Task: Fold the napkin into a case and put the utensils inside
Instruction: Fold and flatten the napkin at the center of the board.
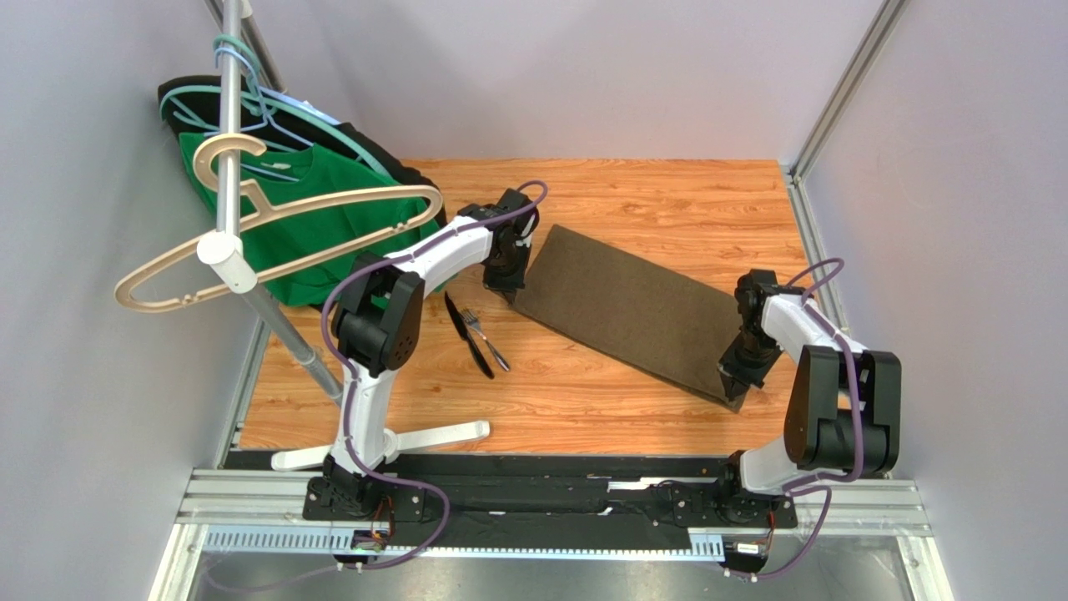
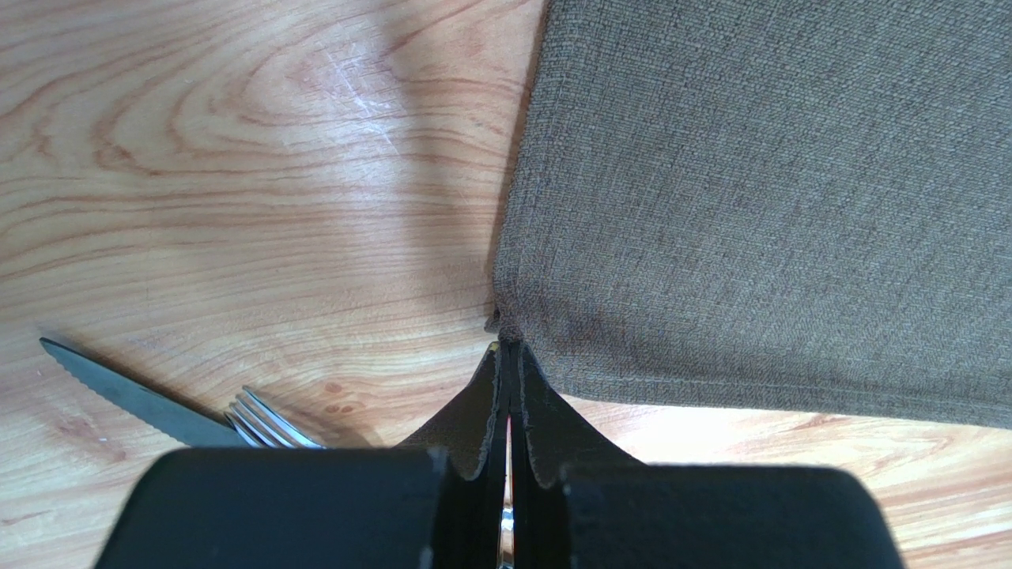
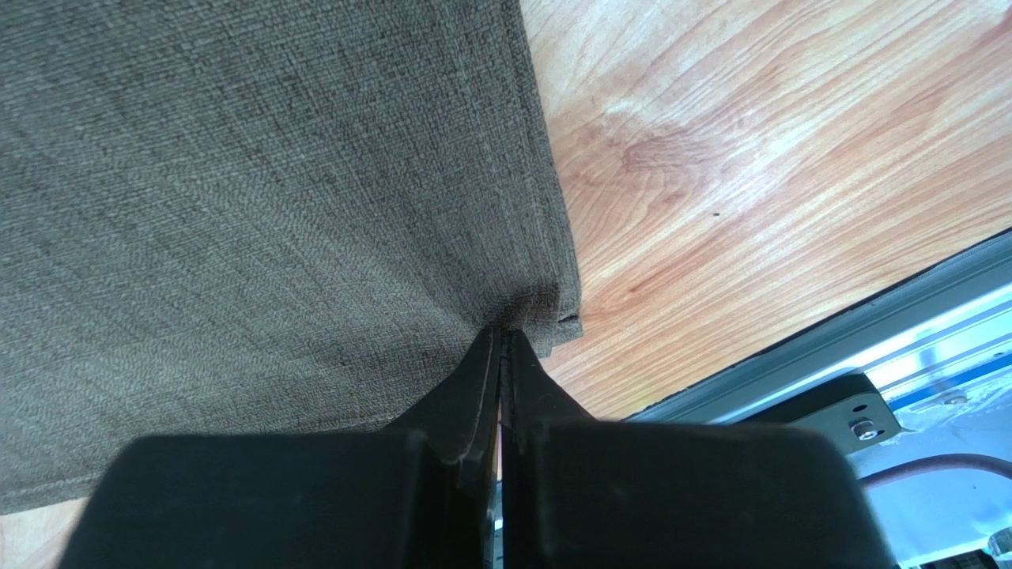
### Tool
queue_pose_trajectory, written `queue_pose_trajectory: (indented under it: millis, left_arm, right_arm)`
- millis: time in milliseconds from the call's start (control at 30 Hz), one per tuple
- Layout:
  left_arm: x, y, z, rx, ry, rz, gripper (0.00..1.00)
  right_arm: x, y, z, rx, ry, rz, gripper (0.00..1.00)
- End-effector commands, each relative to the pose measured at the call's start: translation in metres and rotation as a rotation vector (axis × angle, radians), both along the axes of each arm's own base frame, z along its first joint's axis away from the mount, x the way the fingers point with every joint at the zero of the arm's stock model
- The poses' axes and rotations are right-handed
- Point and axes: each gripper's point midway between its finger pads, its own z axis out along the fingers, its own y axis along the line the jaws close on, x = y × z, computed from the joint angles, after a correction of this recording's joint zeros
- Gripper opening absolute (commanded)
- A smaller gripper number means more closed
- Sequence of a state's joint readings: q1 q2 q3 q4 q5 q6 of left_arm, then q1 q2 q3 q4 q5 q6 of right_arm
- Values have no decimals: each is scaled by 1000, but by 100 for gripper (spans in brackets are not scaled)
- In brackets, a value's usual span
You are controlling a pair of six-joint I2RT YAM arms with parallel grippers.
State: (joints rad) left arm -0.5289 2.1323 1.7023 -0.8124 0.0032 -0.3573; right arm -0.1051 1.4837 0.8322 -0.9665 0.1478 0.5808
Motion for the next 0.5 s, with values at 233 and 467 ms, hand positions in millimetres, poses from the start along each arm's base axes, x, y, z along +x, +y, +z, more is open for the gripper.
queue_pose_trajectory:
  millis: [233,467]
  left_arm:
    - [13,11,35,26,-124,15,31]
    - [1,-29,64,-141,-135,-46,36]
  right_arm:
    - [19,4,19,25,-86,23,61]
    - [41,-6,61,-39,-282,42,72]
